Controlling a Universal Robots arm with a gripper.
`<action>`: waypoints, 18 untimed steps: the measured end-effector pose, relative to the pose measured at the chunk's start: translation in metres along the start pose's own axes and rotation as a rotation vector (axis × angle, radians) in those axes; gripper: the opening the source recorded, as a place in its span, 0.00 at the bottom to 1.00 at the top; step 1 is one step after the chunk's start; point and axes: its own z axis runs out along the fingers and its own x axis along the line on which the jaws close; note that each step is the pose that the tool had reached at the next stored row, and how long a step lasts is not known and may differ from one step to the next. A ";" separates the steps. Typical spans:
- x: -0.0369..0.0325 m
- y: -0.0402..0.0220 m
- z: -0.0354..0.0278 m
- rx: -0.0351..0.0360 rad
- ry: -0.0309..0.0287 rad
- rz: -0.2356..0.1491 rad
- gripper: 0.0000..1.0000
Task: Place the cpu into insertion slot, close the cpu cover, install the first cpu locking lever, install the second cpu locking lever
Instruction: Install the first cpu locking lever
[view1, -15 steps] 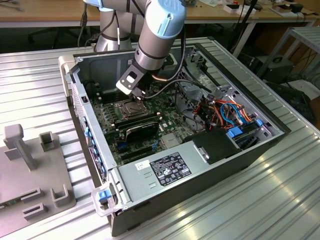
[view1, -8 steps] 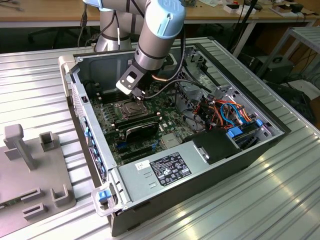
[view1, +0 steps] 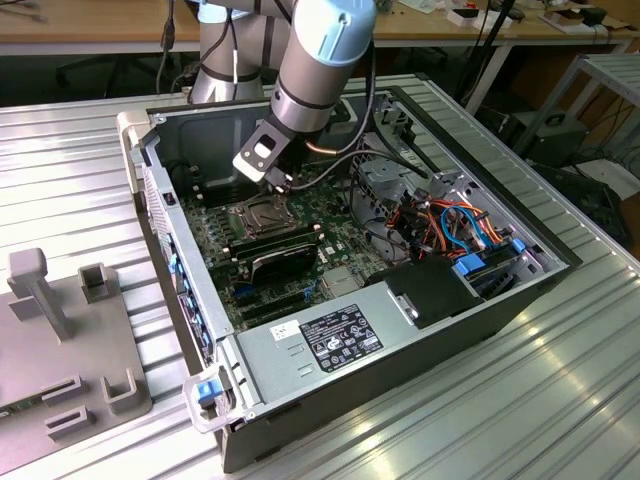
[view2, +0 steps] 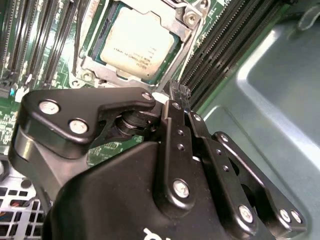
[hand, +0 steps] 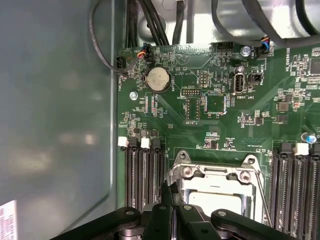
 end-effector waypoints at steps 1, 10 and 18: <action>0.0004 0.0000 -0.0018 0.0000 0.0000 0.000 0.11; 0.0043 -0.0004 -0.0178 0.0001 -0.0001 0.000 0.11; 0.0083 -0.0007 -0.0341 0.0001 -0.0005 0.000 0.11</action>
